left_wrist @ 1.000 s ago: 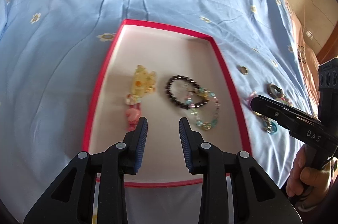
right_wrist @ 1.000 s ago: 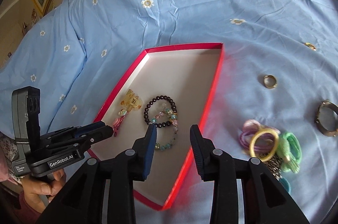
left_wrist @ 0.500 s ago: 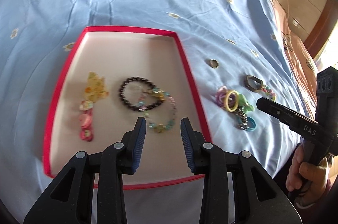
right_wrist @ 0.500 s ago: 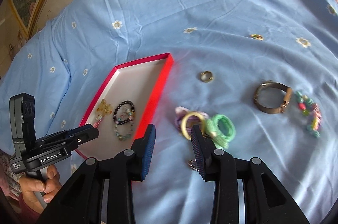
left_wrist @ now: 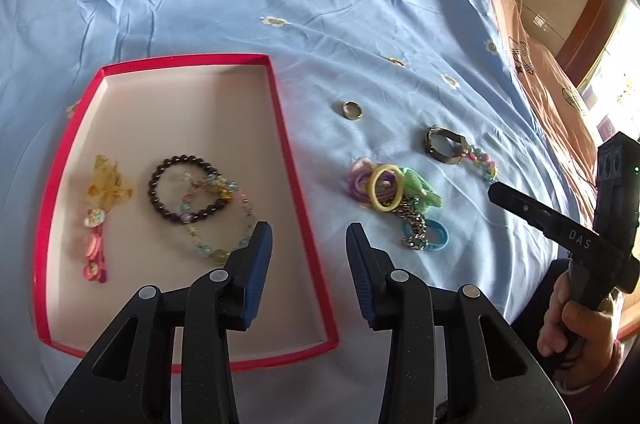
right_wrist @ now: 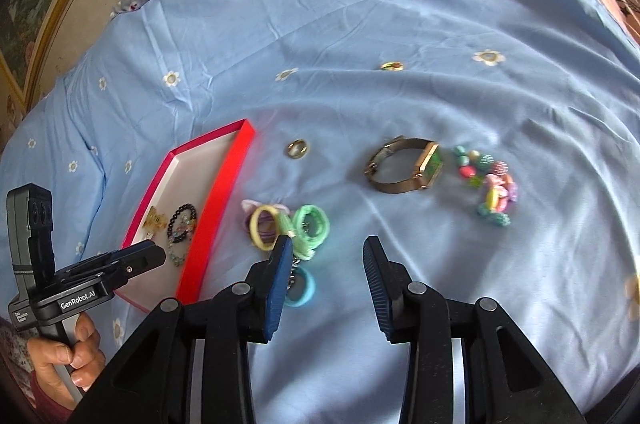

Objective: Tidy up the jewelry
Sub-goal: 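Move both grippers back toward the gold ring and the watch, then grasp the gold ring with the left gripper while the right gripper grasps the gold-faced watch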

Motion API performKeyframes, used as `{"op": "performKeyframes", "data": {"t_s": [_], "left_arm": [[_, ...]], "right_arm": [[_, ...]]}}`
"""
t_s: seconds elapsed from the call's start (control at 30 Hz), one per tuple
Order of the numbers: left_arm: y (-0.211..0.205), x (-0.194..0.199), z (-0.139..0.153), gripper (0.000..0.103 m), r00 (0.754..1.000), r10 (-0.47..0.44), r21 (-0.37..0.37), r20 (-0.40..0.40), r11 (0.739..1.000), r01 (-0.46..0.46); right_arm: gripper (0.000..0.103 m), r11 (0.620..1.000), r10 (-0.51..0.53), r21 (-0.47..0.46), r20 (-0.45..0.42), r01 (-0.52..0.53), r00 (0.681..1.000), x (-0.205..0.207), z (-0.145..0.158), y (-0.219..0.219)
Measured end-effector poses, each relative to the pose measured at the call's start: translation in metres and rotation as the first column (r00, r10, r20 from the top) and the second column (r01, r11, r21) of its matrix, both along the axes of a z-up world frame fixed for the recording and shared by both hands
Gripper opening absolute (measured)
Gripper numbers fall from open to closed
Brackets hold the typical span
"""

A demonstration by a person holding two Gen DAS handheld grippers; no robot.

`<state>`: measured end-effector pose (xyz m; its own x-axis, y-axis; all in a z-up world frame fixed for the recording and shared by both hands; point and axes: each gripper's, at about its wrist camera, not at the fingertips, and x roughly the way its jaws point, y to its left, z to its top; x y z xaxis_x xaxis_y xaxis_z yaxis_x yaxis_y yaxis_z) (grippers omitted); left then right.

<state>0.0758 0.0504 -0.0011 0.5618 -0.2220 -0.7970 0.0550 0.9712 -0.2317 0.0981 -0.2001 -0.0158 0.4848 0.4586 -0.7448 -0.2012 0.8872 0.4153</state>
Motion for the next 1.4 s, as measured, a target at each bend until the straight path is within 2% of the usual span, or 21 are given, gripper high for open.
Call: {"op": "performKeyframes", "data": {"t_s": [0.2,0.3,0.83,1.4], "left_arm": [[-0.010,0.006,0.001,0.056,1.000,-0.005,-0.005,0.005,1.000,0.005],[-0.015,0.012,0.003,0.060,1.000,-0.014,-0.001,0.006,1.000,0.014],[-0.044,0.066,0.009,0.069,0.997,-0.081,0.051,0.007,0.995,0.080],[-0.072,0.146,-0.023,0.069,0.993,-0.098,0.129,-0.062,0.986,0.106]], "right_arm": [[0.045,0.999,-0.045,-0.008,0.007,0.045,0.999,0.004,0.000,-0.014],[0.047,0.998,-0.055,-0.012,0.009,0.056,0.998,0.006,0.000,-0.016],[0.047,0.996,-0.078,-0.040,-0.003,0.077,0.997,0.040,-0.011,-0.016],[0.047,0.991,-0.112,-0.075,-0.066,0.107,0.992,0.077,-0.042,-0.018]]}}
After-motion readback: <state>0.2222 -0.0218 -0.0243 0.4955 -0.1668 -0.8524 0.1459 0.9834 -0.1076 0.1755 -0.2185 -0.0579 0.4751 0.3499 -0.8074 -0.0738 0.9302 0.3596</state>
